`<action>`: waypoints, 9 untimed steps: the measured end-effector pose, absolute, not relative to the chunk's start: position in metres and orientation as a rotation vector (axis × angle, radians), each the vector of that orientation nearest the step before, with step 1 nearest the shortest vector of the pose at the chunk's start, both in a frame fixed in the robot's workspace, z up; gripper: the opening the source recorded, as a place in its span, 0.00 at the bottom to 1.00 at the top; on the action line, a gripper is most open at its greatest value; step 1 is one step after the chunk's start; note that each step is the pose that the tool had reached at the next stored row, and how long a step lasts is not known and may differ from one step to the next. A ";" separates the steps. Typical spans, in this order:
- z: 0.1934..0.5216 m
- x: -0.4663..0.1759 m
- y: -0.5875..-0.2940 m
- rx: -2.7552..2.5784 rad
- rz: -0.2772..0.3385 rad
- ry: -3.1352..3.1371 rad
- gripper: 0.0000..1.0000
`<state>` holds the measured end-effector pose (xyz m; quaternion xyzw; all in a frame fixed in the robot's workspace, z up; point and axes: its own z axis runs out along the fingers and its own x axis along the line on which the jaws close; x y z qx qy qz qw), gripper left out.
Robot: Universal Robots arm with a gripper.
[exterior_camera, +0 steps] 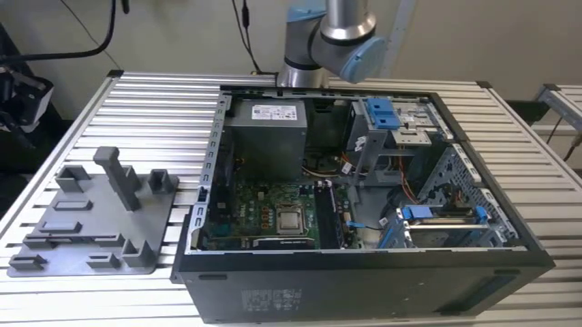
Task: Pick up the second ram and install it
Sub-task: 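Reach for the second ram, then pick up the second ram and move it above second insertion slot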
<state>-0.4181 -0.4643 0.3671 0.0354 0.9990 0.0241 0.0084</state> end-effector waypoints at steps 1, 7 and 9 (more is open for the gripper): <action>0.367 -0.418 -0.467 0.111 0.075 3.122 0.11; 0.367 -0.418 -0.472 0.111 0.074 3.122 0.11; 0.367 -0.418 -0.472 0.111 0.074 3.122 0.11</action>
